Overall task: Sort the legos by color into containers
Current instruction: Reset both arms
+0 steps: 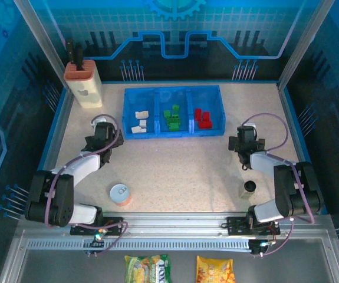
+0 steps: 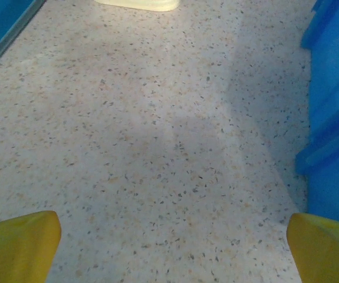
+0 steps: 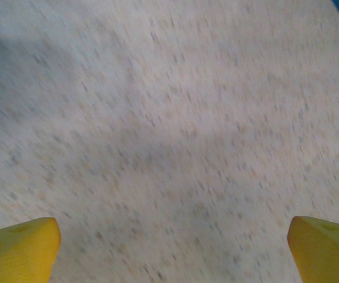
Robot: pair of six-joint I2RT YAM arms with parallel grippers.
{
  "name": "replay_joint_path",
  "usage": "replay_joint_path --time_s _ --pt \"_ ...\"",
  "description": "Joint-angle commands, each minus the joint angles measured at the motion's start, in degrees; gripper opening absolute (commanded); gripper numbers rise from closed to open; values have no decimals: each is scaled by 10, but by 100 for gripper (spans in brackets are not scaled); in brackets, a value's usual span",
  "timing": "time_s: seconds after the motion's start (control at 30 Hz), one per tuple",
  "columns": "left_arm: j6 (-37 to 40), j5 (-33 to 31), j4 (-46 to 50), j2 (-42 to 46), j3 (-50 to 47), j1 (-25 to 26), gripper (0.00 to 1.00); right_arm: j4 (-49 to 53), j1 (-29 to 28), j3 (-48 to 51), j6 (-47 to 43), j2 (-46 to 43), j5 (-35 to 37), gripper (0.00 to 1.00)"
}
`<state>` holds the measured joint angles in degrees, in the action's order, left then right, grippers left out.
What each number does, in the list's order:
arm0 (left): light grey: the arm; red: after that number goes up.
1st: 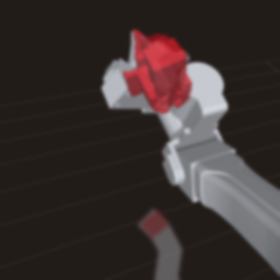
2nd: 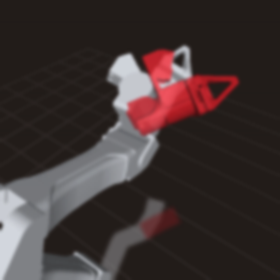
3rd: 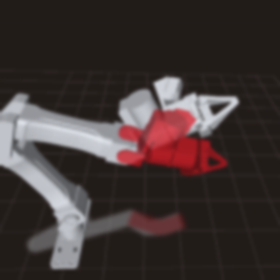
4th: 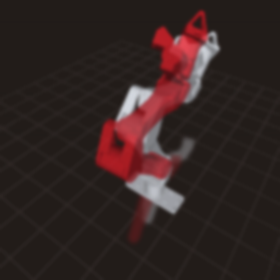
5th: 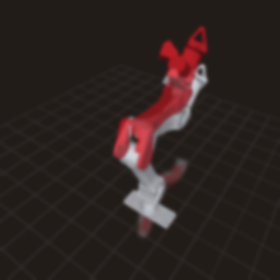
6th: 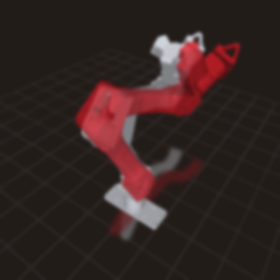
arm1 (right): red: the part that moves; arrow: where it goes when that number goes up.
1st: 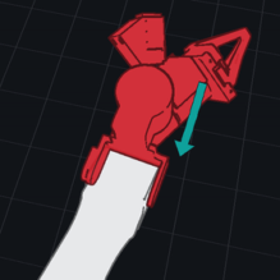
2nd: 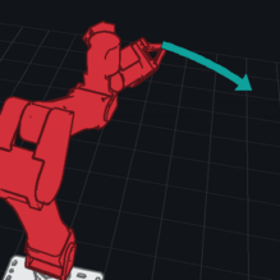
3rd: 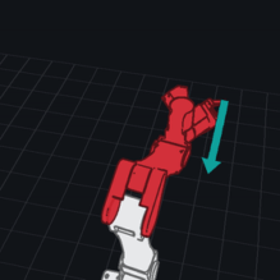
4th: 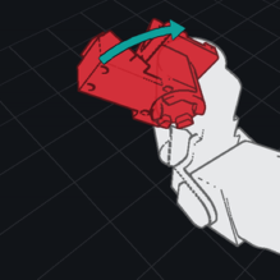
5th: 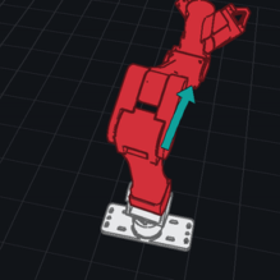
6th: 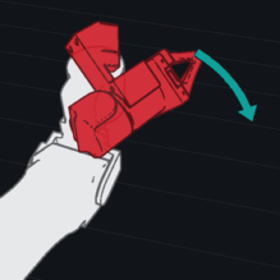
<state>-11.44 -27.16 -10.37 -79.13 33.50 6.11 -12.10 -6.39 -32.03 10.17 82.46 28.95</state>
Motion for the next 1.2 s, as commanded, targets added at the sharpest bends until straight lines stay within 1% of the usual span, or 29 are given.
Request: replay_joint_path --time_s 0.0,0.03,0.07,0.1,0.13,0.23,0.27,0.3,0.33,0.37,0.4,0.43,0.53,0.57,1.17 --pt "74 32 -214 -20 -55 -3 99 -210 14 37 -47 -16 -79 100" --pt "85 54 -240 -19 -63 -5 99 -250 15 51 -63 -12 -109 100" --pt "103 63 -269 -21 -73 -5 99 -289 17 64 -76 -3 -130 100" --pt "111 64 -299 -21 -85 -5 99 -292 17 64 -75 6 -139 100" --pt "117 73 -348 -25 -103 -10 99 -315 17 71 -78 18 -147 100" --pt "116 117 -474 -63 -155 -23 99 -427 16 109 -94 57 -173 100" --pt "121 133 -532 -88 -171 -24 99 -444 14 119 -102 59 -178 100" --pt "131 148 -581 -110 -183 -24 99 -427 14 116 -102 54 -188 100" --pt "135 150 -584 -115 -186 -24 99 -419 13 110 -106 55 -196 100" --pt "126 141 -527 -99 -173 -24 99 -408 11 102 -110 59 -197 100" --pt "119 122 -487 -96 -154 -24 99 -390 11 94 -108 56 -197 100" --pt "117 101 -454 -104 -125 -24 99 -394 13 94 -104 57 -196 100" --pt "113 91 -461 -106 -127 -25 99 -397 14 95 -103 58 -189 100" --pt "110 91 -450 -101 -126 -25 99 -398 14 96 -103 58 -190 100" --pt "111 93 -458 -103 -128 -25 99 -393 17 94 -101 58 -199 100"
